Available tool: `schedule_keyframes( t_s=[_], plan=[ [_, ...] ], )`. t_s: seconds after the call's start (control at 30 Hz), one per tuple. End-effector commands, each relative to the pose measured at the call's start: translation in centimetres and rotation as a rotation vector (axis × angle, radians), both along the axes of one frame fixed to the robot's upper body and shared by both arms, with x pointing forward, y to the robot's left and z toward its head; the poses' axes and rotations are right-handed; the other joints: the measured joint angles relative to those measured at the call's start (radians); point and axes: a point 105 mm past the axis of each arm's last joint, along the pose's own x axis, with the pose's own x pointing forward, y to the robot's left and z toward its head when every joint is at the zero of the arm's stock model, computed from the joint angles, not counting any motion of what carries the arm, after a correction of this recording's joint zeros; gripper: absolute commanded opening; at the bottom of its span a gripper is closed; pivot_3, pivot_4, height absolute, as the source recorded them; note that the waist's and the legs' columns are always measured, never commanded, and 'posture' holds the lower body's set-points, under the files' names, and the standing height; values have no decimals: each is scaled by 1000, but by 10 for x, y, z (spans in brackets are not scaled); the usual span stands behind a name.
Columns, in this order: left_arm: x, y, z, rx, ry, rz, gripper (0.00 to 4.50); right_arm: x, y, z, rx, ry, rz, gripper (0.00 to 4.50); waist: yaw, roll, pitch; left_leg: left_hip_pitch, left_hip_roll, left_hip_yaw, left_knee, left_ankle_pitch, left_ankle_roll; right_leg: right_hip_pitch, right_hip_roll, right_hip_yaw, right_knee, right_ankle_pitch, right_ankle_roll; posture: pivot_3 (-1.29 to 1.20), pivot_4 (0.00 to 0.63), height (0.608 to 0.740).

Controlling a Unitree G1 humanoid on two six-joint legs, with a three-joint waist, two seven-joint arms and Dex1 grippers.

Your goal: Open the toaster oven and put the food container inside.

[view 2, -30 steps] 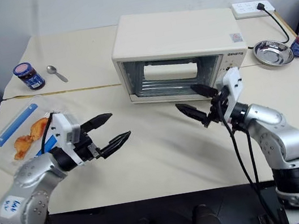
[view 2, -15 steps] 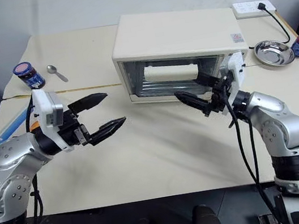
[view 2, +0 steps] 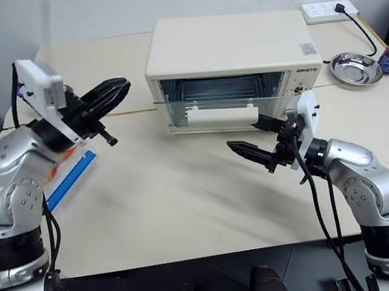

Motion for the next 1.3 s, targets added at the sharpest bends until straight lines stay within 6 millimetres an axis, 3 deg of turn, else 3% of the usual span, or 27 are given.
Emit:
schedule_keyframes(
  t_s=[0.03, 0.3, 0.4, 0.57, 0.7, 0.8, 0.97, 1.17, 1.3],
  plan=[
    [9, -6, 1, 73, -41, -27, 17, -13, 10, 13, 8, -77, 53, 4500, -1, 0, 0, 0, 0, 2, 0, 0, 0, 0, 0, 0, 0, 0, 0, 0, 150, 740],
    [17, -36, -17, 121, -11, -172, 17, -16, 8, 12, 4, -79, 27, 4500, 0, 0, 0, -1, 1, 3, 0, 0, -1, -1, 1, -1, 0, 0, 0, 0, 150, 740],
    [11, -46, -26, 144, 11, -247, 17, -15, -2, 7, -27, -69, -49, 4500, 2, 0, 0, -1, 1, 2, 0, 0, -1, -1, 1, -1, 0, 0, 0, 0, 150, 740],
    [5, -46, -38, 179, 30, -277, 17, -20, -24, -3, -77, -29, -147, 4500, 8, 0, 0, -2, 0, 2, 1, 0, 0, -1, 1, -1, 0, 0, 0, 0, 150, 740],
    [-4, -47, -53, 219, 55, -307, 17, -44, -50, -13, -153, 29, -190, 4500, 21, 0, 0, -2, 0, 1, 1, 0, 0, -1, 1, -1, 0, 0, 0, 0, 150, 740],
    [-11, -49, -67, 250, 83, -326, 17, -62, -59, -10, -173, 64, -164, 4500, 25, 0, 0, -2, 0, 1, 1, 0, 0, 0, 1, -1, 0, 0, 0, 0, 150, 740],
    [-16, -59, -95, 306, 121, -312, 17, -80, -56, 8, -142, 64, -81, 4500, 24, 0, 0, 1, 1, 1, 2, 1, 0, 2, 1, 0, 0, 0, 0, 0, 150, 740],
    [-6, -65, -126, 414, 157, -222, 17, -75, -41, 21, -119, 28, -25, 4500, 26, -1, 0, 3, 1, -3, 2, 2, 0, 3, 1, 2, 0, 0, 0, 0, 150, 740],
    [-6, -60, -132, 434, 163, -185, 17, -72, -36, 27, -112, 12, 5, 4500, 26, -1, 0, 1, 1, -3, 1, 2, 0, 1, 1, 2, 1, 0, 0, 0, 150, 740]
  ],
)
